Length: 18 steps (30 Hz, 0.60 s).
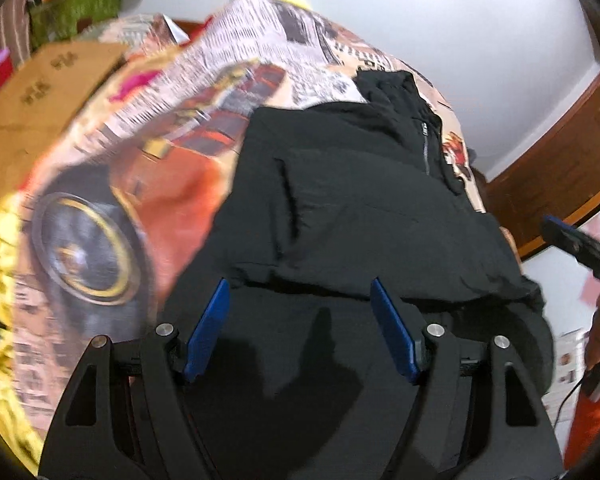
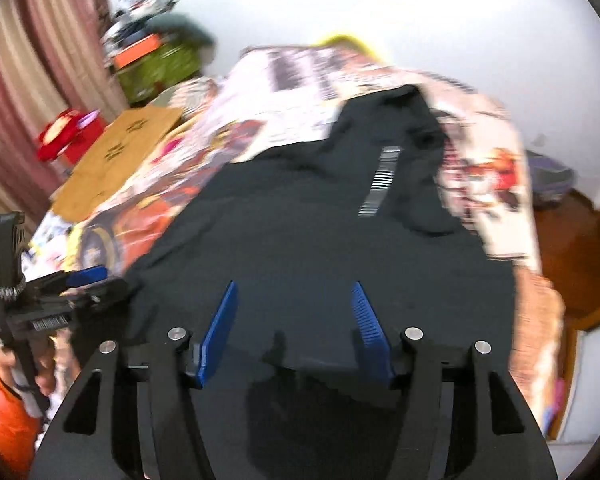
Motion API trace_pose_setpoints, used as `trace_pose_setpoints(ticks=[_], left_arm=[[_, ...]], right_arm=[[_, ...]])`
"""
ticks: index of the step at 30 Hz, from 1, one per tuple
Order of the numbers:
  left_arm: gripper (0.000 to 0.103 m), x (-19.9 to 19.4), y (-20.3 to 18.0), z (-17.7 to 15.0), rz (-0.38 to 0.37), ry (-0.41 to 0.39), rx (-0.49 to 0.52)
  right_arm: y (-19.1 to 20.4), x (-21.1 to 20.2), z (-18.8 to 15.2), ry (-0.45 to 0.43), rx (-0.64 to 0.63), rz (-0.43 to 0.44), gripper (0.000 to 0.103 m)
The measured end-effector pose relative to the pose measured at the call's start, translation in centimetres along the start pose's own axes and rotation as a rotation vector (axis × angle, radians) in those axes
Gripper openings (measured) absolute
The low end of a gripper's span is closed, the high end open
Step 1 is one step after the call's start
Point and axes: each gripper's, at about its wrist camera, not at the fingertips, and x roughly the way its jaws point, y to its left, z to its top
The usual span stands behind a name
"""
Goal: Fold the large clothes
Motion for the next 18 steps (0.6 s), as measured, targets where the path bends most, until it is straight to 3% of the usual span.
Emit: trace_pose_setpoints(ticks=[3, 6, 9, 12, 16, 18], left_arm=[[0.071, 1.9, 0.0, 0.6, -0.093, 0.056, -0.063], [0.068, 3.6, -0.2, 1.3, -0.107, 0.086, -0.099], [0.060, 4.5, -0.1, 1.9, -0.091, 0.093, -0.121], [0.044, 5.0, 0.2, 2.5, -0.042, 0.101, -0.124], [0.020, 5.0, -0.3, 3.0, 0.032, 0.088, -0.059], [0.015, 4.7, -0.9, 3.6, 0.066, 0.063, -0.021]], right_arm=[[-3.6, -1.3, -1.1, -0.016, 0.064, -0.075, 0.056], [-7.0, -1.9, -2.3, -0.019, 0.142, -0.120, 0.056], [-9.6, -1.8, -3.4, -0.008, 0.220, -0.139, 0.056], [-11.6, -1.3, -4.5, 0.010, 0.274, -0.151, 0.056], [-14.0, -0.3, -5.8, 0.043, 0.332, -0.151, 0.056], [-15.0, 0.3, -6.5, 0.063, 0.364, -0.140, 0.056]])
